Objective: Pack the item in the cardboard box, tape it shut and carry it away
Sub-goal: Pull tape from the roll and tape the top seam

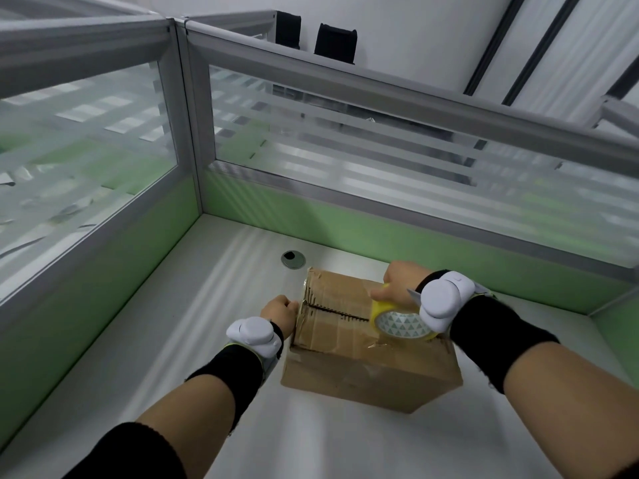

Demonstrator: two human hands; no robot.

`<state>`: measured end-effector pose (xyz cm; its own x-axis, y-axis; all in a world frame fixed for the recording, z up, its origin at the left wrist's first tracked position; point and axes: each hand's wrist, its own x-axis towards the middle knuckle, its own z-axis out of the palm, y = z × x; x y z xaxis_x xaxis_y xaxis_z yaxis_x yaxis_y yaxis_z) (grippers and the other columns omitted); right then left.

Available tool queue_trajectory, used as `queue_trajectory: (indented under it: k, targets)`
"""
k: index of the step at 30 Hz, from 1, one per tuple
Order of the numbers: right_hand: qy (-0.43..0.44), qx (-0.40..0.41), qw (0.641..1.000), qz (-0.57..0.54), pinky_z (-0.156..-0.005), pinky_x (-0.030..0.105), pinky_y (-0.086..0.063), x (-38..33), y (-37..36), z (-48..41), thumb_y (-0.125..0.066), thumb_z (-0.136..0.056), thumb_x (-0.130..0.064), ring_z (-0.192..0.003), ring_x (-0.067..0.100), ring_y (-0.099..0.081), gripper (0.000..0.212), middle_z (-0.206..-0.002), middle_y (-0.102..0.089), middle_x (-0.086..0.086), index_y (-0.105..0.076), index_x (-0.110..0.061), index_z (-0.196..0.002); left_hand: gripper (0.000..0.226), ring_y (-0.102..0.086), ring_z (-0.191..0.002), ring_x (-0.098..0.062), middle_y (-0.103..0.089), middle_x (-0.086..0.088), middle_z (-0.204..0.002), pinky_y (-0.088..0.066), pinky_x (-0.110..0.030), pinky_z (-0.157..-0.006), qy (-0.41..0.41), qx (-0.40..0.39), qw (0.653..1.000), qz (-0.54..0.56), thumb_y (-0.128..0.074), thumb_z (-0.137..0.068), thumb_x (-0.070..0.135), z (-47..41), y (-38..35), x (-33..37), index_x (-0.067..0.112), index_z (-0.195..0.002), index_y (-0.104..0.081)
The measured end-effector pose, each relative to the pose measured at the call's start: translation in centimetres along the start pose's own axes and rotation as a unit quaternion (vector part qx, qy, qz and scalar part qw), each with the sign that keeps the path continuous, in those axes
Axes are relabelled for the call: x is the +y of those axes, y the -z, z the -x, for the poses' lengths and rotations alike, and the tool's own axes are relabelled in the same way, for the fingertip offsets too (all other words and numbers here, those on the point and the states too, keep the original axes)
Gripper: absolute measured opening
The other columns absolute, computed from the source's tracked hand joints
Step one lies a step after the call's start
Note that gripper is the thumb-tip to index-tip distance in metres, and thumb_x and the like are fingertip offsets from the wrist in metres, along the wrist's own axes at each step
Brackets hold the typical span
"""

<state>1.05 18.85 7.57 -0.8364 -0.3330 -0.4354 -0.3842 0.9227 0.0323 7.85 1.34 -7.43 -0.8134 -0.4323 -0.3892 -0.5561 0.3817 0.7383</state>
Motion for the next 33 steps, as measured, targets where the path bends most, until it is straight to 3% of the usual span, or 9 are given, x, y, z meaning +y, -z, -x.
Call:
queue_trajectory:
  k: [4, 9, 14, 17, 19, 23, 26, 30, 33]
  targets:
    - [0.002, -0.001, 1.000, -0.002, -0.048, 0.027, -0.019, -0.1, 0.0, 0.1, -0.056, -0.086, -0.035, -0.048, 0.017, -0.022, 0.050, -0.054, -0.025, 0.002, -0.026, -0.013, -0.052, 0.022, -0.044, -0.082, -0.024, -0.052, -0.016, -0.091, -0.032, -0.027, -0.072, -0.005, -0.012, 1.000, -0.005, -0.039, -0.096, 0.023, -0.1, 0.1, -0.1, 0.005, -0.084, -0.044]
    - [0.005, 0.000, 1.000, -0.005, -0.049, 0.027, -0.017, -0.2, 0.1, 0.1, -0.056, -0.086, -0.035, -0.048, 0.017, -0.021, 0.050, -0.054, -0.023, 0.002, -0.026, -0.014, -0.052, 0.021, -0.044, -0.082, -0.024, -0.060, -0.023, -0.107, -0.032, -0.027, -0.072, -0.014, -0.020, 1.000, -0.015, -0.038, -0.096, 0.024, 0.0, 0.3, 0.2, 0.007, -0.084, -0.044]
    - [0.010, 0.003, 1.000, 0.003, -0.049, 0.026, -0.018, -0.4, 0.1, 0.1, -0.055, -0.087, -0.036, -0.048, 0.018, -0.022, 0.051, -0.054, -0.024, 0.002, -0.026, -0.013, -0.051, 0.024, -0.048, -0.083, -0.027, -0.052, -0.016, -0.094, -0.037, -0.029, -0.072, 0.008, -0.039, 0.999, -0.012, -0.038, -0.095, 0.028, -0.3, 0.2, 0.1, 0.009, -0.081, -0.045]
    - [0.018, 0.000, 1.000, 0.018, -0.048, 0.026, -0.020, -0.5, 0.1, 0.1, -0.055, -0.087, -0.037, -0.048, 0.018, -0.024, 0.052, -0.053, -0.026, 0.002, -0.027, -0.013, -0.051, 0.037, -0.053, -0.102, -0.036, -0.050, -0.016, -0.107, -0.044, -0.037, -0.089, 0.049, -0.034, 0.998, -0.032, -0.043, -0.091, 0.040, -0.2, 0.2, -0.5, 0.008, -0.108, -0.048]
    - [0.020, 0.001, 1.000, 0.018, -0.048, 0.026, -0.020, -0.5, 0.0, 0.1, -0.055, -0.087, -0.036, -0.048, 0.018, -0.023, 0.051, -0.053, -0.025, 0.002, -0.027, -0.013, -0.051, 0.042, -0.051, -0.108, -0.037, -0.049, -0.018, -0.119, -0.040, -0.040, -0.097, 0.064, 0.003, 0.997, -0.036, -0.045, -0.090, 0.042, -0.1, 0.2, -0.7, 0.009, -0.116, -0.047]
    - [0.026, 0.002, 1.000, 0.016, -0.048, 0.026, -0.020, -0.3, -0.2, 0.0, -0.055, -0.087, -0.037, -0.048, 0.018, -0.023, 0.051, -0.053, -0.025, 0.002, -0.027, -0.013, -0.051, 0.033, -0.054, -0.103, -0.039, -0.056, -0.023, -0.115, -0.039, -0.035, -0.081, -0.007, 0.088, 0.996, 0.026, -0.037, -0.096, 0.026, 0.3, 0.7, 0.5, 0.001, -0.108, -0.054]
    - [0.031, 0.007, 0.999, 0.011, -0.049, 0.026, -0.020, 0.0, -0.2, -0.1, -0.055, -0.087, -0.038, -0.048, 0.018, -0.023, 0.052, -0.053, -0.025, 0.002, -0.027, -0.013, -0.051, 0.034, -0.055, -0.100, -0.038, -0.061, -0.024, -0.108, -0.038, -0.034, -0.078, -0.077, 0.122, 0.988, 0.057, -0.034, -0.098, 0.023, 1.4, 0.8, 2.0, -0.002, -0.102, -0.056]
    - [0.031, 0.007, 0.999, 0.003, -0.049, 0.026, -0.020, 0.3, -0.3, -0.2, -0.054, -0.087, -0.039, -0.048, 0.018, -0.024, 0.052, -0.053, -0.026, 0.002, -0.027, -0.013, -0.051, 0.034, -0.054, -0.108, -0.031, -0.061, -0.017, -0.118, -0.031, -0.025, -0.078, -0.093, 0.099, 0.988, 0.079, -0.032, -0.098, 0.023, 2.7, -0.2, 3.0, 0.006, -0.115, -0.055]
    - [0.037, 0.008, 0.999, -0.008, -0.050, 0.026, -0.018, 0.5, -0.2, -0.1, -0.054, -0.087, -0.039, -0.048, 0.017, -0.022, 0.052, -0.054, -0.024, 0.002, -0.026, -0.013, -0.051, 0.036, -0.052, -0.113, -0.030, -0.058, -0.016, -0.124, -0.034, -0.027, -0.084, -0.097, 0.082, 0.990, 0.059, -0.028, -0.099, 0.024, 3.2, -0.9, 3.3, 0.008, -0.122, -0.050]
